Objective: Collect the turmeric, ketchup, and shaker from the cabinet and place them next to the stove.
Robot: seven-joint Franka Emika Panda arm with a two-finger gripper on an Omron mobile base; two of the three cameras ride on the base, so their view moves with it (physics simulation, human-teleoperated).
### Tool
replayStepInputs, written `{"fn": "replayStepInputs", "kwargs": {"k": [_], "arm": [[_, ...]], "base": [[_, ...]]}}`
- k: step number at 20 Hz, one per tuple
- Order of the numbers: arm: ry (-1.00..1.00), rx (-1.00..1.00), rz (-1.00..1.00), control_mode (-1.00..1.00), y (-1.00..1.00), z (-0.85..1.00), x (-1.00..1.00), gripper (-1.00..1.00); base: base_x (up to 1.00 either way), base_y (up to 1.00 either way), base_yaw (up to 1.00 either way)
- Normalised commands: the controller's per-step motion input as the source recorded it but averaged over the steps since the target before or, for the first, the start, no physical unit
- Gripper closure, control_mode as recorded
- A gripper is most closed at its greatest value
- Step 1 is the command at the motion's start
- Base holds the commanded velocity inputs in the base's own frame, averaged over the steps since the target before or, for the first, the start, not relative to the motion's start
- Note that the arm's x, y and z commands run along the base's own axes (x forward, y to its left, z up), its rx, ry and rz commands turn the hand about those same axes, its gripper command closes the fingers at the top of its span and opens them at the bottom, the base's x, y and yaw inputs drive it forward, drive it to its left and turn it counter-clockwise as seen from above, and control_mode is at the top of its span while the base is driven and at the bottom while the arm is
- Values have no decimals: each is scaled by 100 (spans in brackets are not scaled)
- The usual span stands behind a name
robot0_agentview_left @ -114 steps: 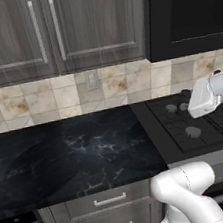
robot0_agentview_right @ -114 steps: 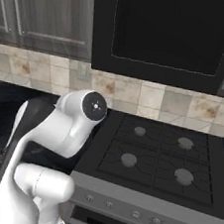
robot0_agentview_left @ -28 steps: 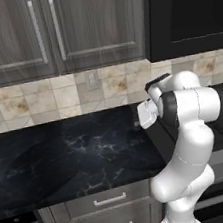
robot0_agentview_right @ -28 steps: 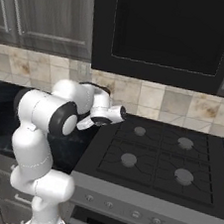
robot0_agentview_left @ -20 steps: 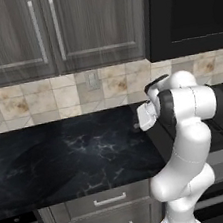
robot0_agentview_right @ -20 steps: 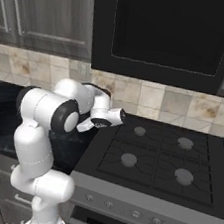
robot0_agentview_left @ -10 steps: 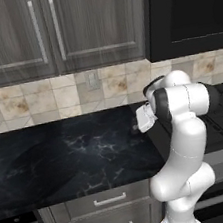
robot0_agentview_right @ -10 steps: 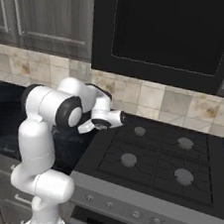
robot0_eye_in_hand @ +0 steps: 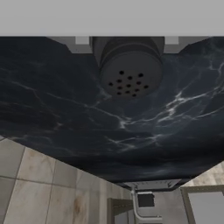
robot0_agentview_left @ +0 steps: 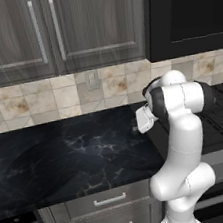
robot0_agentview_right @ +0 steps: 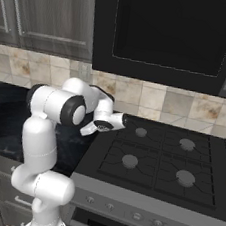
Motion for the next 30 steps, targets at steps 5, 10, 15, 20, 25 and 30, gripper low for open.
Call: {"fn": "replayStepInputs", "kwargs": {"k": [5, 10, 15, 20, 25, 30], "arm": [[0, 0, 0, -100, -2, -21, 9, 100], [0, 0, 2, -100, 0, -17, 7, 100], [0, 0, 3, -100, 0, -21, 1, -100], [-1, 0, 2, -100, 0, -6, -3, -100], [-4, 0, 0, -100, -2, 0, -4, -100], [-4, 0, 0, -100, -1, 0, -9, -100]], "base": [[0, 0, 0], [0, 0, 0], [0, 0, 0], [0, 0, 0], [0, 0, 0], [0, 0, 0]]}}
